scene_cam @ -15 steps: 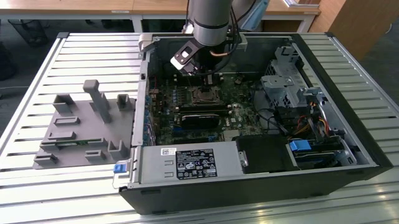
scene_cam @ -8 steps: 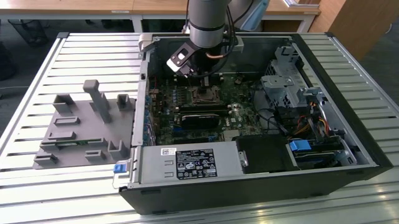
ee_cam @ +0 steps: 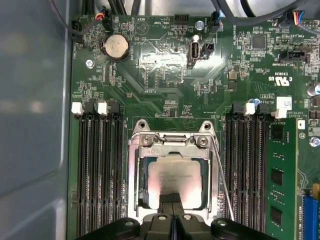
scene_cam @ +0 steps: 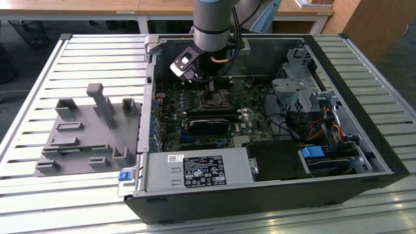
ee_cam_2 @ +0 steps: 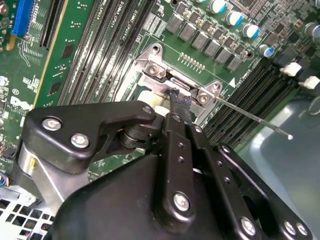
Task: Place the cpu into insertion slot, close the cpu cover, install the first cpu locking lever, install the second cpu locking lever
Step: 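Close the cpu cover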
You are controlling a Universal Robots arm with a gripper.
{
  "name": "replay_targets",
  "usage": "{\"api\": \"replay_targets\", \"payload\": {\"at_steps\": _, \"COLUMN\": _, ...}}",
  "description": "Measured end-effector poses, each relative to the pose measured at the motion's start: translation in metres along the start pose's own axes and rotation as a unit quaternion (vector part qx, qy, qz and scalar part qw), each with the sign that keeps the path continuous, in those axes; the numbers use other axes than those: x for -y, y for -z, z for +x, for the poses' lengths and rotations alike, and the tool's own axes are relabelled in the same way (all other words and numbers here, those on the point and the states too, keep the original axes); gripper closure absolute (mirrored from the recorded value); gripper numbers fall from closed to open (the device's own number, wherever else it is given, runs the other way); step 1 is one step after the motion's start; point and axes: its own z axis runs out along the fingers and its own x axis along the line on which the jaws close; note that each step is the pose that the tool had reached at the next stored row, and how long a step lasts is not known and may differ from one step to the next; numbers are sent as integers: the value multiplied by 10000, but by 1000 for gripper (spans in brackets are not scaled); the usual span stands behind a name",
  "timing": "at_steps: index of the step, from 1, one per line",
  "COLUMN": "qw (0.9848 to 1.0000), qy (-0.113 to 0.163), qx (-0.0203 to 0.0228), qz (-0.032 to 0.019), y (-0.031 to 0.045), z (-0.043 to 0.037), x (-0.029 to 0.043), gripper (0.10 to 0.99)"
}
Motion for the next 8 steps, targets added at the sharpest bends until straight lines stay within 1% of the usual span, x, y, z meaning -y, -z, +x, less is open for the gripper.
{"api": "replay_targets", "payload": {"at_steps": 3, "qw": 10000, "qy": 0, "qx": 5, "qz": 4, "y": -25, "z": -2, "x": 2, "gripper": 980}}
{"api": "replay_targets", "payload": {"at_steps": 8, "qw": 10000, "qy": -1, "qx": 1, "qz": 1, "y": -37, "z": 0, "x": -28, "gripper": 980}}
